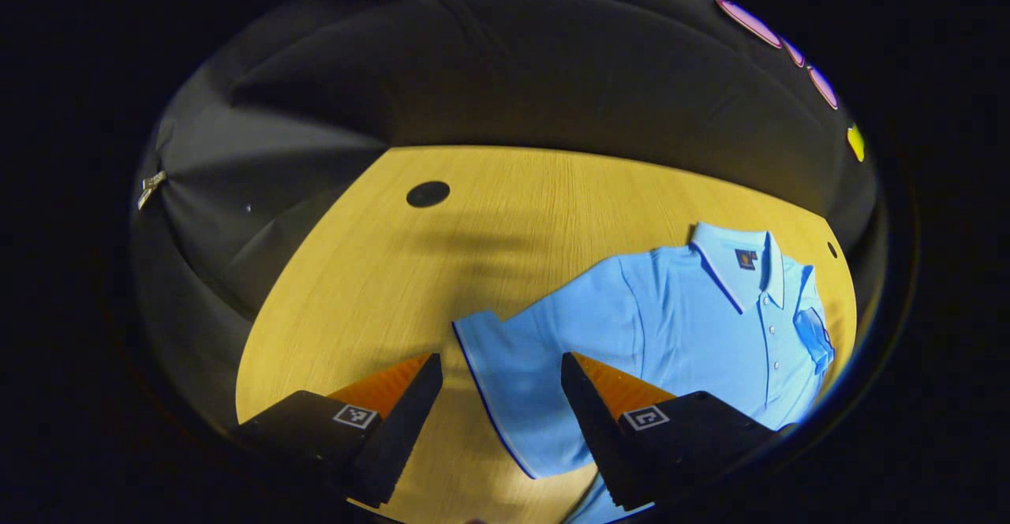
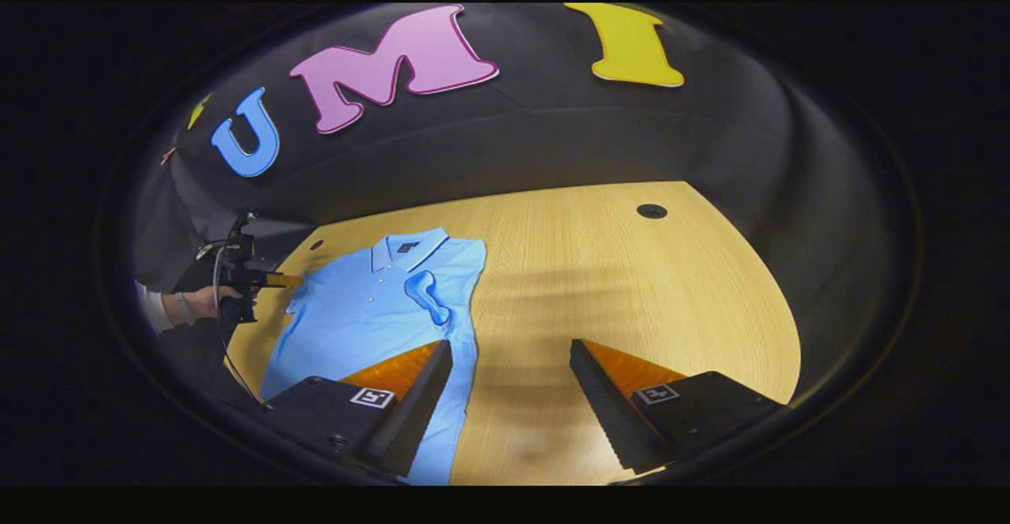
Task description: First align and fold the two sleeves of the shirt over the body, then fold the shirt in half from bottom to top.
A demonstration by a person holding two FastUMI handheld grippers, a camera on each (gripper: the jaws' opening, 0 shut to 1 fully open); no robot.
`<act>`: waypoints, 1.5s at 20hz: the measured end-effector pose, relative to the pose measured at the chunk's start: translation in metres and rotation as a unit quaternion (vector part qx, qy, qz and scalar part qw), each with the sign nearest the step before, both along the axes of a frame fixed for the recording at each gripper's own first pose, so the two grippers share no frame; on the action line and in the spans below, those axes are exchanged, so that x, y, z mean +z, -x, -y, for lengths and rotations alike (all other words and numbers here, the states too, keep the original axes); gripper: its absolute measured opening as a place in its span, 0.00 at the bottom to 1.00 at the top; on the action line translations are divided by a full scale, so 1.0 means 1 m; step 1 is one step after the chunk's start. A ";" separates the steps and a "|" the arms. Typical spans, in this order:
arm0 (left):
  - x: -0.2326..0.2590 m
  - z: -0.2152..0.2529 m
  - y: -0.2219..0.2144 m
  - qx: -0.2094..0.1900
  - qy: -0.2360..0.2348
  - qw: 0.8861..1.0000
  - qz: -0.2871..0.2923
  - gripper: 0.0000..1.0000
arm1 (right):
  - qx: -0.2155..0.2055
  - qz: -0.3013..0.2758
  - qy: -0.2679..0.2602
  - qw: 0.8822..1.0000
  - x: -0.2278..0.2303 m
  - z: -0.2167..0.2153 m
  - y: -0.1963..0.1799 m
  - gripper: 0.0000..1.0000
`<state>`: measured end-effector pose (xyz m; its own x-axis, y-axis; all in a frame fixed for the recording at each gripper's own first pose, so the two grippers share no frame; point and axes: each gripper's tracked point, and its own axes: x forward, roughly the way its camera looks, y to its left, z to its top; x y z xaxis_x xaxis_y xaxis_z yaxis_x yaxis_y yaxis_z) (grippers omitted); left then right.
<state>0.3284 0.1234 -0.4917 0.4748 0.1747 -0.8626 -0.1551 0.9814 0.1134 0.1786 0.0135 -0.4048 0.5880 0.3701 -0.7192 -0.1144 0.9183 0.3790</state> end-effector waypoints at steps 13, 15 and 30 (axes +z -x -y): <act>-0.007 0.036 -0.011 -0.025 0.031 0.999 -0.025 0.07 | 0.025 0.000 -0.013 1.000 -0.002 -0.017 0.007 0.95; 0.011 0.049 -0.024 -0.028 0.052 0.998 0.012 0.06 | 0.021 0.003 -0.016 1.000 0.000 -0.015 0.005 0.95; 0.043 0.215 0.020 -0.188 0.163 0.968 -0.044 0.71 | 0.035 0.007 -0.033 0.999 0.004 -0.030 0.022 0.95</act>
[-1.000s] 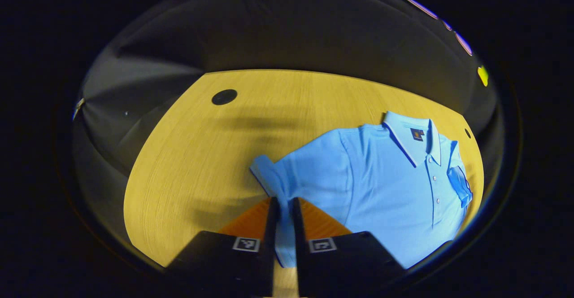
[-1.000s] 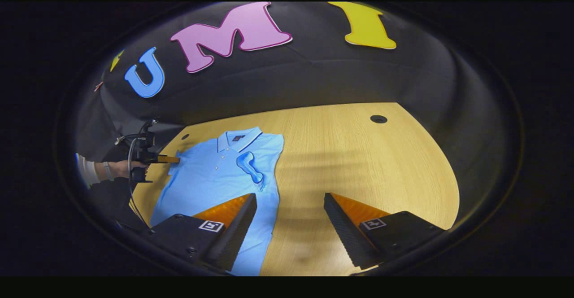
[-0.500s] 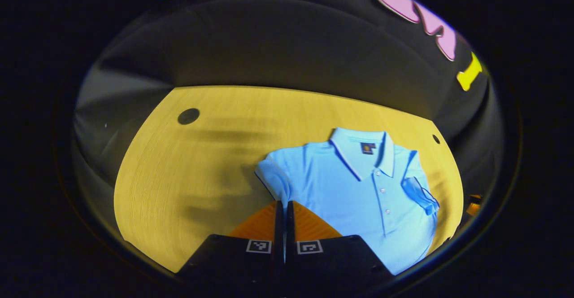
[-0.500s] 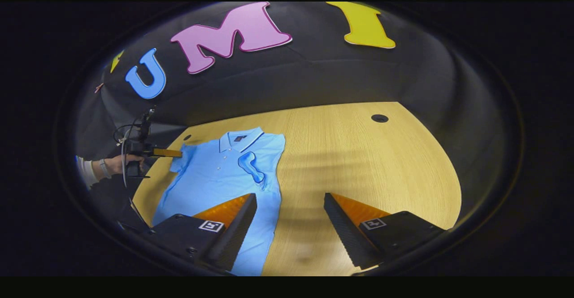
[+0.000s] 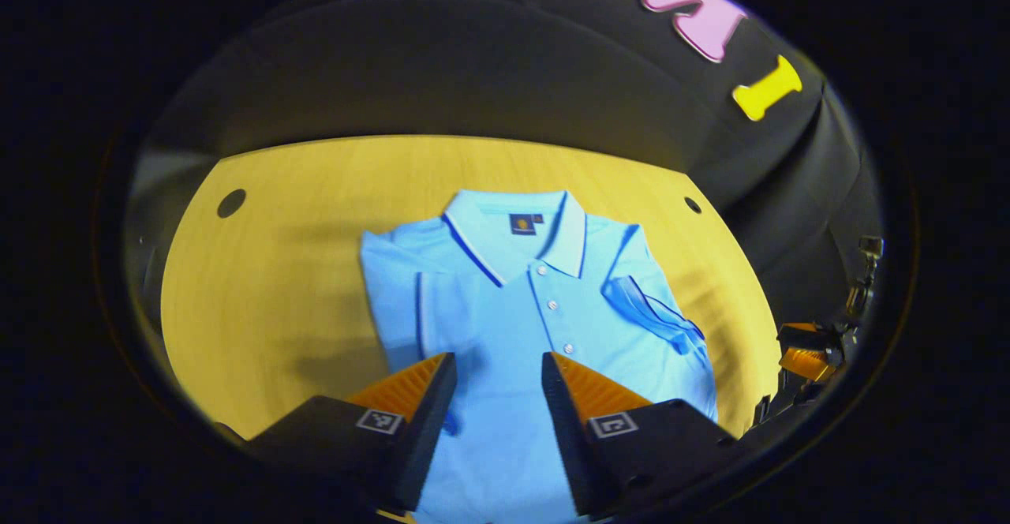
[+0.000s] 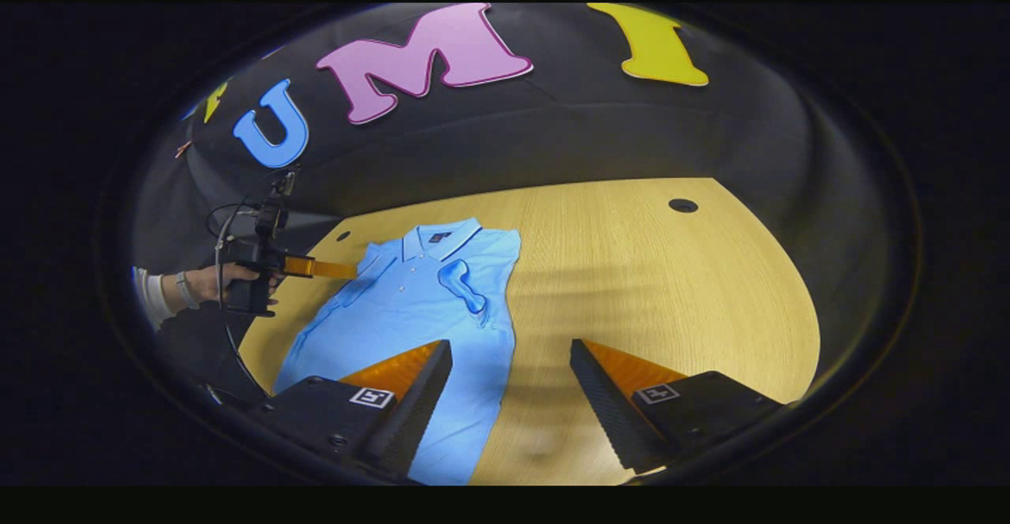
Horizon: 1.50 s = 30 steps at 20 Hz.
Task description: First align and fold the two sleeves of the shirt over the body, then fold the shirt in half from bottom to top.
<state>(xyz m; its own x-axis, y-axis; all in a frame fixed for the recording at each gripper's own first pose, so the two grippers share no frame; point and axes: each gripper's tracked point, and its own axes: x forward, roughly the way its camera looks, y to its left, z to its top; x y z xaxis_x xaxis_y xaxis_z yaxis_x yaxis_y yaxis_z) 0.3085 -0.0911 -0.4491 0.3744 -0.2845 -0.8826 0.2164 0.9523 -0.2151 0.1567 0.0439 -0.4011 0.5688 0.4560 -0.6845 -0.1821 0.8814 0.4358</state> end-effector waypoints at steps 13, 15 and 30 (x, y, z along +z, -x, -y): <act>0.076 -0.035 0.110 0.002 0.015 1.000 0.022 0.88 | 0.012 -0.024 -0.032 0.999 0.018 -0.021 0.055 0.95; 0.072 -0.054 0.148 0.014 0.011 1.000 0.004 0.88 | 0.021 -0.045 -0.042 0.998 0.014 -0.027 0.080 0.96; 0.028 -0.098 0.347 0.085 0.020 0.987 -0.135 0.88 | 0.014 -0.240 -0.117 0.964 -0.042 -0.042 0.247 0.89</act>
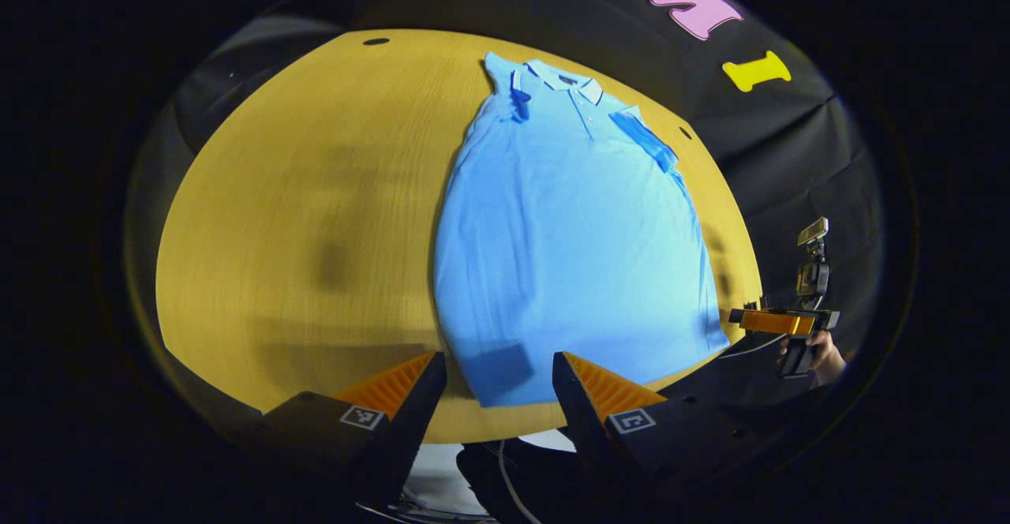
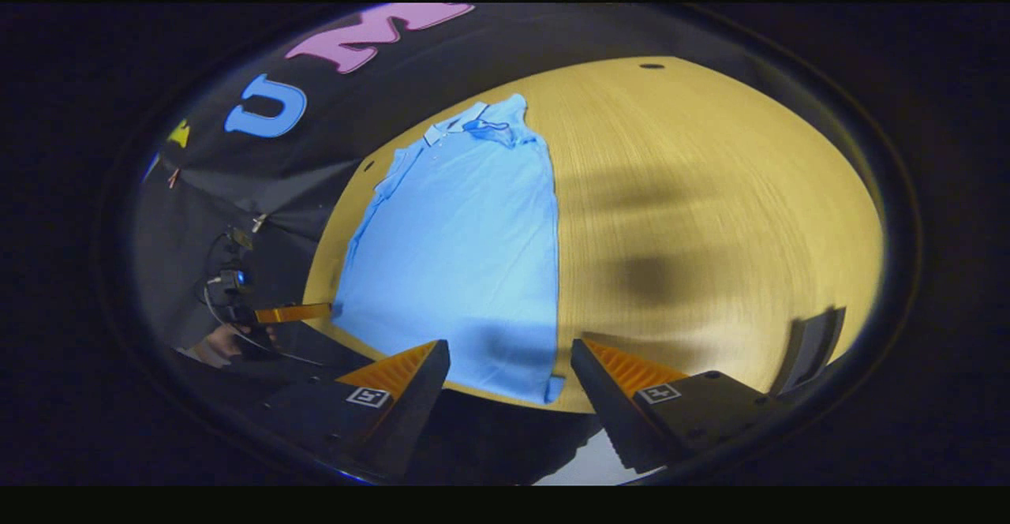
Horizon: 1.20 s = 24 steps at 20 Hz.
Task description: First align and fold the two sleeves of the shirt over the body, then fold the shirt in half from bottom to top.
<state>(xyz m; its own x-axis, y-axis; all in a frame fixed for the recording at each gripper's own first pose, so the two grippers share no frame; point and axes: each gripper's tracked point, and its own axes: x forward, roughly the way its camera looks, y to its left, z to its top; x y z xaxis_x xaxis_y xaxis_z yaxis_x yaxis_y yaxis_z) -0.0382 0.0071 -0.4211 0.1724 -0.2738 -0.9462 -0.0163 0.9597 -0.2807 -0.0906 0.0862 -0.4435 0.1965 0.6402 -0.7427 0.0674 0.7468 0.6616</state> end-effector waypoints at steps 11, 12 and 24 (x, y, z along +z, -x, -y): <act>-0.010 0.014 0.013 0.017 0.051 0.998 -0.045 0.84 | -0.135 -0.159 -0.129 0.969 0.001 -0.017 0.024 0.93; -0.010 0.016 0.010 0.028 0.059 0.997 -0.048 0.84 | -0.130 -0.160 -0.130 0.970 0.001 -0.022 0.022 0.93; -0.024 0.027 0.004 0.045 0.067 0.996 -0.045 0.42 | -0.120 -0.147 -0.091 0.978 -0.021 -0.049 0.003 0.52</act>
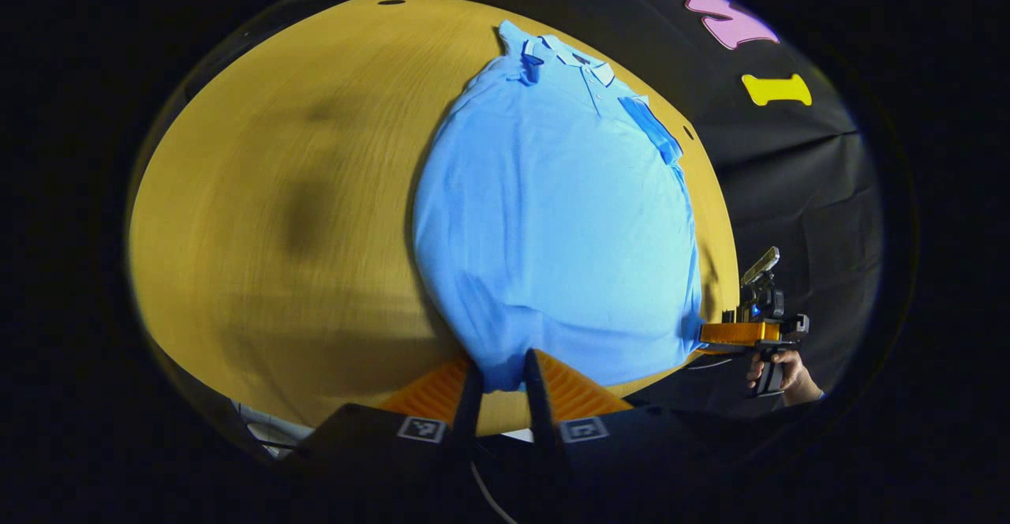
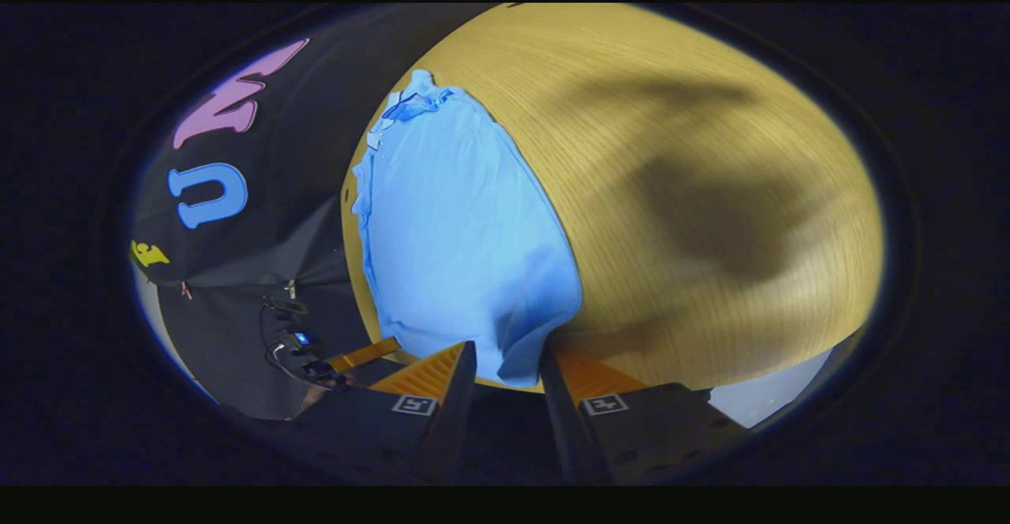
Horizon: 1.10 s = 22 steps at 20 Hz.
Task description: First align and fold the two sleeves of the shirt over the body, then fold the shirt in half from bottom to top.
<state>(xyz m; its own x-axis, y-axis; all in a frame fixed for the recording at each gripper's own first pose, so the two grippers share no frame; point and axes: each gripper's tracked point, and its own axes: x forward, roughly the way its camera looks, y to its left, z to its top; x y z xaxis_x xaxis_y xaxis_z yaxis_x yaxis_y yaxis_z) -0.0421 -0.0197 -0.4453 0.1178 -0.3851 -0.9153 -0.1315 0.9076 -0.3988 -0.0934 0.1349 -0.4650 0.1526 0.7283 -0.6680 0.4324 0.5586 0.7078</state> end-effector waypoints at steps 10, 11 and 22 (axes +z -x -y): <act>0.002 0.006 -0.015 -0.037 -0.001 0.998 0.044 0.06 | 0.028 0.101 0.023 0.994 -0.001 -0.006 -0.029 0.05; 0.003 0.006 -0.022 -0.044 -0.007 0.997 0.055 0.06 | 0.026 0.112 0.018 0.993 0.003 -0.007 -0.036 0.10; 0.055 0.007 -0.112 -0.054 -0.051 0.981 0.182 0.06 | 0.008 0.251 -0.001 0.968 0.068 -0.013 -0.127 0.05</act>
<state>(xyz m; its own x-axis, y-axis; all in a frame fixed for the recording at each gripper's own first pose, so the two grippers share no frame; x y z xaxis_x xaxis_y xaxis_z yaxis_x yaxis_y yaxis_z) 0.0697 -0.0267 -0.3899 0.4066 -0.3222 -0.8549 0.1016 0.9459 -0.3082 0.0334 0.1481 -0.3975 0.4467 0.7345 -0.5108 0.0254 0.5603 0.8279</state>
